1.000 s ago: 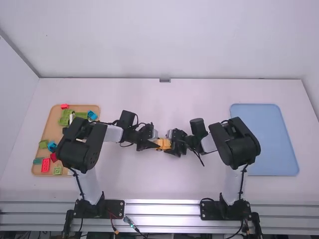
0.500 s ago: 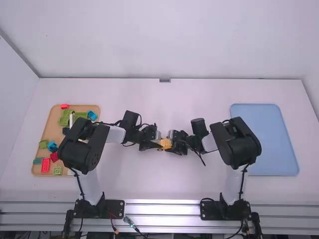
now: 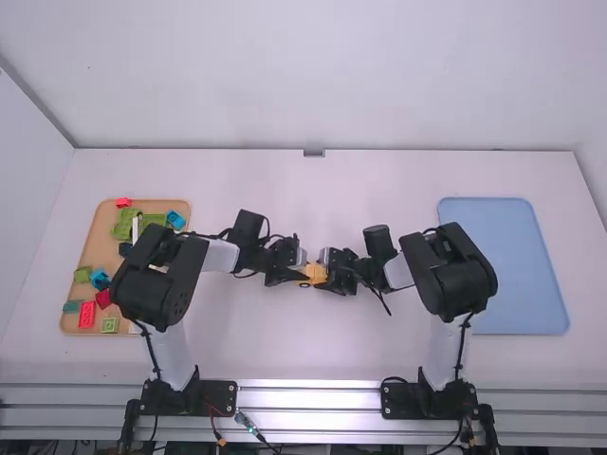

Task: Assemble lego blocks to make yellow taxi

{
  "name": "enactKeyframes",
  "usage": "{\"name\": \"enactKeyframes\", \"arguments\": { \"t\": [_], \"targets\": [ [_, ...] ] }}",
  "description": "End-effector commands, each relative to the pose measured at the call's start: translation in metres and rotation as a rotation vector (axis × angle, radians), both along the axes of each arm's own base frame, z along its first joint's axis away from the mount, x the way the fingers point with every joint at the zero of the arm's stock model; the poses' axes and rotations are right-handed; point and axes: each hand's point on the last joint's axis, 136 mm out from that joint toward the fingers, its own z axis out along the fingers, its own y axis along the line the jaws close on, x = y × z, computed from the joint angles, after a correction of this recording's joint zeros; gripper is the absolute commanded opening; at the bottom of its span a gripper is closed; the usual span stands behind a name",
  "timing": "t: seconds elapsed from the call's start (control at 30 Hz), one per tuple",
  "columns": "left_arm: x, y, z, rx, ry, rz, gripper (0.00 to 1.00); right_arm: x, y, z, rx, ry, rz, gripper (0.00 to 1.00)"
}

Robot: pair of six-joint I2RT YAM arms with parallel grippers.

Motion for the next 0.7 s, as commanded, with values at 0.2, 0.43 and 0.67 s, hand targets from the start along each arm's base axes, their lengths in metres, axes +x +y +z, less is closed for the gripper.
{"name": "enactKeyframes", "arguments": {
  "t": [0.2, 0.43, 0.67],
  "targets": [
    [-0.0025, -0.0051, -0.0088, 0.050, -0.013, -0.010, 0.02, -0.0056, 0.0024, -0.0056, -0.011, -0.004, 0.025, 0.48],
    [-0.0013, -0.0074, -0.0079, 0.046, 0.007, 0.008, 0.02, -0.0046, 0.0026, -0.0052, -0.011, -0.008, 0.024, 0.48],
    [-0.0003, -0.0062, -0.0078, 0.045, 0.016, 0.018, 0.03, -0.0045, 0.0026, -0.0052, -0.011, -0.010, 0.024, 0.47]
  ]
}}
